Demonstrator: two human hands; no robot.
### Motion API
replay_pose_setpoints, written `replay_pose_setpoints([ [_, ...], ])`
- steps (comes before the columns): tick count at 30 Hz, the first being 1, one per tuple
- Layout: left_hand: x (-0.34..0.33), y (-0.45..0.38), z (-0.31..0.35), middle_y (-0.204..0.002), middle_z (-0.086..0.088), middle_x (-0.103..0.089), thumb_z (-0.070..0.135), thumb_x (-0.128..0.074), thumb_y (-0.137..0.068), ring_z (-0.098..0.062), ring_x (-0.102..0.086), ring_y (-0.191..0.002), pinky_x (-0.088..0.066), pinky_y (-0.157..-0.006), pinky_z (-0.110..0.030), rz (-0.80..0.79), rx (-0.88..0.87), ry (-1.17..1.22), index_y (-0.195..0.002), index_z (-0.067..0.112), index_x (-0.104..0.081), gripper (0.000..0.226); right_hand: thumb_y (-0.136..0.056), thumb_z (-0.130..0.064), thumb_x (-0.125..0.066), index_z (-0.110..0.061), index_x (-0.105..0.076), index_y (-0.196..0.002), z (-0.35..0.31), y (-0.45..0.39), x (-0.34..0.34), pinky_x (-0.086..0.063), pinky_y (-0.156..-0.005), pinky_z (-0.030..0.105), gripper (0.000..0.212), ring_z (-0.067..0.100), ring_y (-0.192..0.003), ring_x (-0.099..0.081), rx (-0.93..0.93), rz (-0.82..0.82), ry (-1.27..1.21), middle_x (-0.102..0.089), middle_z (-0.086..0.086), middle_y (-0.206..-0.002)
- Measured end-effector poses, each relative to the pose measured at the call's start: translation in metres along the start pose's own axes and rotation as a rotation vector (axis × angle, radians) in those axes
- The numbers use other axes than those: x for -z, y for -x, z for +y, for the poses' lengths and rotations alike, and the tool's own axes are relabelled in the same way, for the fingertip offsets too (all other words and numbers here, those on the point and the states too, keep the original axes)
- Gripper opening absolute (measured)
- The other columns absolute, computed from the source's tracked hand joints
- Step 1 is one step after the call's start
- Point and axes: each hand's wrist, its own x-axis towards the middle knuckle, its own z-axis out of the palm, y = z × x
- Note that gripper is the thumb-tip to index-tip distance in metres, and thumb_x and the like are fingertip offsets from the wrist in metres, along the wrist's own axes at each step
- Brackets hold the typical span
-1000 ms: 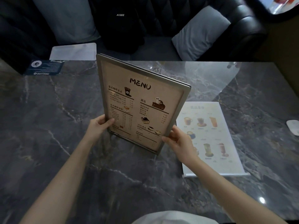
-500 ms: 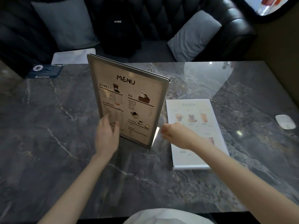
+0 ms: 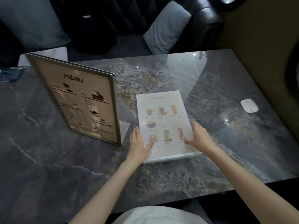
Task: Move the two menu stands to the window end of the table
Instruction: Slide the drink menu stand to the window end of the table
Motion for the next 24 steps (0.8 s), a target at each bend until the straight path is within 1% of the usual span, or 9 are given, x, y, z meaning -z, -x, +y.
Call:
replay_pose_setpoints([
  [3, -0.011, -0.010, 0.001, -0.154, -0.019, -0.016, 0.033, -0.062, -0.084, -0.033, -0.015, -0.142, -0.019, -0.115, -0.040, 0.043, 0.162, 0.083, -0.146, 0.000, -0.006, 0.090, -0.070, -0.026, -0.077, -0.006, -0.037, -0.132, 0.014, -0.008, -0.008, -0.049, -0.092, 0.045, 0.075, 0.032, -0.115, -0.053, -0.150, 0.010, -0.237, -0.053, 0.015, -0.131],
  [7, -0.014, -0.016, 0.001, -0.127, -0.017, -0.053, 0.041, -0.067, -0.078, -0.031, -0.053, -0.114, -0.046, -0.093, -0.039, 0.103, 0.249, 0.174, -0.129, 0.003, -0.043, 0.069, -0.072, -0.017, -0.075, -0.005, -0.043, -0.125, 0.017, -0.014, -0.009, -0.050, -0.084, 0.042, 0.063, 0.032, -0.108, -0.056, -0.190, -0.087, -0.302, -0.057, 0.015, -0.125],
  [10, -0.010, -0.014, 0.006, -0.105, -0.011, -0.063, 0.032, -0.070, -0.078, -0.023, -0.059, -0.091, -0.044, -0.074, -0.029, 0.088, 0.245, 0.241, -0.121, 0.008, -0.050, 0.053, -0.071, -0.013, -0.074, -0.007, -0.046, -0.120, 0.017, -0.018, -0.007, -0.051, -0.085, 0.041, 0.057, 0.028, -0.105, -0.056, -0.173, -0.147, -0.312, -0.058, 0.013, -0.123],
  [14, -0.004, -0.017, 0.005, -0.087, -0.007, -0.060, 0.026, -0.075, -0.073, -0.020, -0.058, -0.078, -0.043, -0.057, -0.025, 0.068, 0.242, 0.245, -0.108, 0.009, -0.050, 0.046, -0.066, -0.013, -0.078, -0.007, -0.052, -0.112, 0.014, -0.021, 0.000, -0.046, -0.072, 0.033, 0.053, 0.023, -0.093, -0.054, -0.146, -0.171, -0.289, -0.059, 0.011, -0.112],
  [16, -0.001, -0.019, 0.005, -0.089, -0.008, -0.061, 0.023, -0.077, -0.072, -0.020, -0.060, -0.077, -0.045, -0.056, -0.024, 0.047, 0.233, 0.211, -0.099, 0.012, -0.047, 0.042, -0.063, -0.014, -0.081, -0.006, -0.058, -0.103, 0.015, -0.020, 0.004, -0.047, -0.064, 0.031, 0.047, 0.021, -0.084, -0.055, -0.147, -0.138, -0.297, -0.061, 0.009, -0.100],
  [18, 0.001, -0.021, 0.006, -0.089, -0.009, -0.063, 0.023, -0.079, -0.068, -0.023, -0.063, -0.080, -0.052, -0.062, -0.032, 0.045, 0.224, 0.177, -0.097, 0.014, -0.046, 0.044, -0.060, -0.014, -0.083, -0.003, -0.061, -0.097, 0.018, -0.020, 0.007, -0.046, -0.059, 0.031, 0.045, 0.019, -0.079, -0.055, -0.165, -0.102, -0.328, -0.062, 0.007, -0.094],
  [20, 0.003, -0.022, 0.011, -0.087, -0.009, -0.064, 0.024, -0.080, -0.067, -0.024, -0.065, -0.082, -0.057, -0.070, -0.043, 0.054, 0.210, 0.160, -0.096, 0.015, -0.047, 0.045, -0.058, -0.012, -0.084, -0.001, -0.060, -0.096, 0.022, -0.021, 0.010, -0.052, -0.067, 0.035, 0.045, 0.020, -0.080, -0.056, -0.164, -0.087, -0.368, -0.062, 0.008, -0.093],
  [22, 0.002, -0.024, 0.019, -0.087, -0.010, -0.065, 0.024, -0.078, -0.070, -0.025, -0.066, -0.083, -0.057, -0.073, -0.046, 0.057, 0.194, 0.167, -0.096, 0.015, -0.047, 0.041, -0.056, -0.010, -0.084, -0.005, -0.056, -0.089, 0.026, -0.021, 0.016, -0.055, -0.078, 0.041, 0.044, 0.023, -0.086, -0.059, -0.159, -0.068, -0.417, -0.061, 0.008, -0.094],
  [24, 0.004, -0.027, 0.030, -0.089, -0.011, -0.066, 0.022, -0.071, -0.078, -0.026, -0.066, -0.085, -0.057, -0.075, -0.047, 0.092, 0.167, 0.204, -0.100, 0.013, -0.050, 0.031, -0.054, -0.011, -0.086, -0.013, -0.051, -0.079, 0.028, -0.021, 0.026, -0.055, -0.073, 0.040, 0.042, 0.022, -0.084, -0.059, -0.139, -0.037, -0.447, -0.061, 0.006, -0.092],
])
